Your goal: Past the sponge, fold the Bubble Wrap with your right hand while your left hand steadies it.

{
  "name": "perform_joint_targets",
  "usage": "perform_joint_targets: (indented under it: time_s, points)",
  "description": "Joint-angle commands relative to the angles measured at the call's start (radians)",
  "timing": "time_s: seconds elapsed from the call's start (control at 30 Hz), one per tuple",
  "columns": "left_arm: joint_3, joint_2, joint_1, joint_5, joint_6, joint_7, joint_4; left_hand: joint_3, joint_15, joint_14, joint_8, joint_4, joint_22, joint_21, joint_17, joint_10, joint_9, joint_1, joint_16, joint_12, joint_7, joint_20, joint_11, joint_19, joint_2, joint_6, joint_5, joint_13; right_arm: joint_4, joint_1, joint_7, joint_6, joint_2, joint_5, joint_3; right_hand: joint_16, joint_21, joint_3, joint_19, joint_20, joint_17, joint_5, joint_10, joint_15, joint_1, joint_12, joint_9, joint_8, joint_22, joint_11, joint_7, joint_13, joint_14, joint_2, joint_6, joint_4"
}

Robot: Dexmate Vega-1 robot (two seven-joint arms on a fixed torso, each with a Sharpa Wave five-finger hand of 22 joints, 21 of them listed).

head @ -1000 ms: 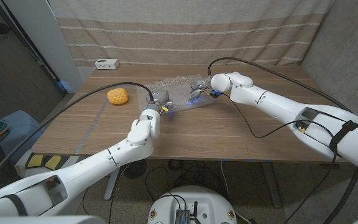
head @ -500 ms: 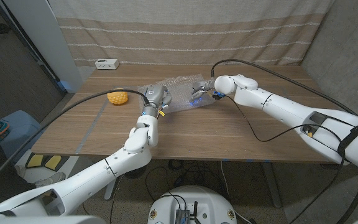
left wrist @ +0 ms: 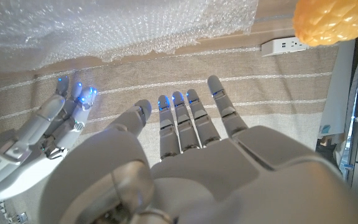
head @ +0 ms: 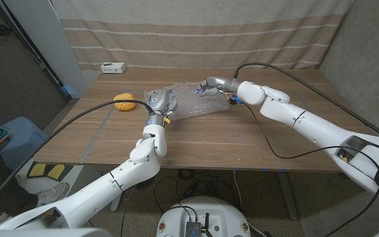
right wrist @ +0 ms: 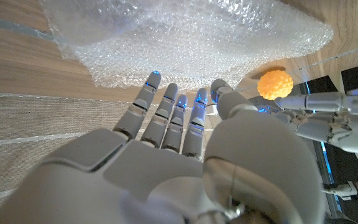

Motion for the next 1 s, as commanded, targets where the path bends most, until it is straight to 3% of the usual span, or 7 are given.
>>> perform_joint_targets:
  time_s: [0.03, 0.17, 0.33, 0.43, 0.57, 0.8, 1.0]
  points:
    - [0.006, 0.033, -0.03, -0.063, -0.015, -0.069, 0.029, -0.034, -0.002, -0.058, -0.001, -0.01, -0.002, -0.024, -0.013, -0.064, -0.004, -0.043, -0.008, -0.007, -0.033, -0.004, -0.011, -0.039, -0.035, -0.069, -0.008, -0.019, -0.155, -0.1, -0.074, -0.043, -0.088, -0.055, 0.058, -0.019, -0.013, -0.011, -0.024, 0.007, -0.006, -0.003, -0.044, -0.037, -0.013, -0.019, 0.004, -0.033, 0.002, 0.002, -0.004, -0.003, -0.042, -0.029, -0.07, 0.006]
    - [0.005, 0.044, -0.047, -0.097, -0.036, -0.102, 0.044, -0.055, 0.016, -0.105, -0.001, -0.014, -0.002, -0.046, -0.019, -0.112, -0.007, -0.069, -0.012, -0.009, -0.043, -0.002, -0.006, -0.071, -0.049, -0.123, -0.01, -0.035, -0.196, -0.12, -0.078, -0.088, -0.108, -0.114, 0.053, -0.034, -0.019, -0.008, -0.035, 0.011, -0.013, -0.001, -0.088, -0.03, -0.017, -0.03, 0.004, -0.054, 0.001, -0.001, -0.01, -0.007, -0.078, -0.04, -0.114, 0.006]
    - [0.012, 0.051, -0.063, -0.119, -0.068, -0.115, 0.063, -0.072, 0.027, -0.144, 0.002, -0.012, -0.002, -0.068, -0.02, -0.16, -0.008, -0.096, -0.011, -0.009, -0.044, 0.0, 0.001, -0.104, -0.056, -0.161, -0.012, -0.047, -0.241, -0.151, -0.092, -0.145, -0.131, -0.194, 0.047, -0.052, -0.031, -0.013, -0.06, 0.008, -0.021, -0.001, -0.105, -0.019, -0.031, -0.028, 0.005, -0.057, 0.0, 0.0, -0.01, -0.01, -0.139, -0.055, -0.118, 0.01]
    - [0.019, 0.058, -0.076, -0.134, -0.081, -0.141, 0.072, -0.085, 0.026, -0.164, 0.005, -0.008, -0.002, -0.081, -0.02, -0.184, -0.009, -0.117, -0.009, -0.007, -0.053, -0.003, -0.012, -0.121, -0.062, -0.173, -0.014, -0.055, -0.258, -0.169, -0.093, -0.173, -0.138, -0.222, 0.047, -0.058, -0.041, -0.012, -0.08, 0.003, -0.024, 0.001, -0.111, -0.005, -0.035, -0.026, 0.005, -0.055, 0.0, 0.001, -0.01, -0.013, -0.18, -0.057, -0.112, 0.012]
    - [0.031, 0.062, -0.106, -0.148, -0.098, -0.178, 0.105, -0.099, 0.021, -0.174, 0.009, -0.012, -0.002, -0.091, -0.022, -0.193, -0.01, -0.134, -0.006, -0.001, -0.068, -0.004, -0.015, -0.129, -0.079, -0.177, -0.014, -0.063, -0.272, -0.175, -0.074, -0.209, -0.149, -0.285, 0.028, -0.045, -0.039, -0.01, -0.07, 0.002, -0.027, 0.003, -0.116, -0.012, -0.036, -0.025, 0.005, -0.056, -0.001, -0.001, -0.012, -0.014, -0.164, -0.059, -0.112, 0.012]
    - [0.047, 0.051, -0.14, -0.165, -0.135, -0.184, 0.162, -0.115, 0.022, -0.193, 0.013, -0.013, -0.002, -0.102, -0.023, -0.206, -0.011, -0.157, -0.006, 0.002, -0.068, -0.001, -0.013, -0.136, -0.095, -0.176, -0.013, -0.07, -0.276, -0.193, -0.084, -0.243, -0.147, -0.369, 0.013, -0.043, -0.039, -0.005, -0.064, -0.001, -0.033, 0.005, -0.153, -0.02, -0.034, -0.033, 0.006, -0.067, -0.001, -0.005, -0.013, -0.017, -0.171, -0.061, -0.138, 0.01]
    - [0.058, 0.03, -0.166, -0.178, -0.164, -0.17, 0.235, -0.125, 0.02, -0.154, 0.027, -0.014, -0.002, -0.106, -0.025, -0.159, -0.013, -0.182, 0.012, 0.025, -0.058, 0.003, -0.009, -0.111, -0.099, -0.133, -0.012, -0.082, -0.257, -0.208, -0.113, -0.262, -0.139, -0.429, -0.002, -0.044, -0.043, 0.0, -0.067, -0.006, -0.04, 0.009, -0.166, -0.023, -0.018, -0.032, 0.006, -0.068, -0.002, -0.018, -0.022, -0.02, -0.183, -0.069, -0.146, 0.0]
